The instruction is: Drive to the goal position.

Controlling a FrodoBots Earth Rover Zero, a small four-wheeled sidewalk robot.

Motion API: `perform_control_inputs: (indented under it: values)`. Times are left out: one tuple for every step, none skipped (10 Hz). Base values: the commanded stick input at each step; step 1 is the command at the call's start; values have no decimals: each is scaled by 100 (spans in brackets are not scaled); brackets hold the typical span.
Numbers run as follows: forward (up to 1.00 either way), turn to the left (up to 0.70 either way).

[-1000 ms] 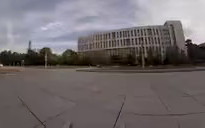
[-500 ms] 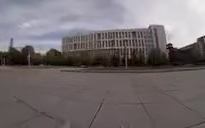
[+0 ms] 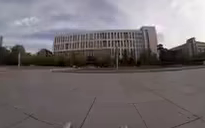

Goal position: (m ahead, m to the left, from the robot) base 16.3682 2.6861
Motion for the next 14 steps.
perform_control_inputs:
  values:
    - [100, 40]
    - [100, 40]
    - [100, 40]
    - [100, 40]
    - [100, 40]
    - [100, 23]
    - [100, 0]
    - [100, 0]
    - [100, 0]
    - [100, 0]
    - [100, 0]
    - [100, 0]
    - [100, 0]
    - [100, 0]
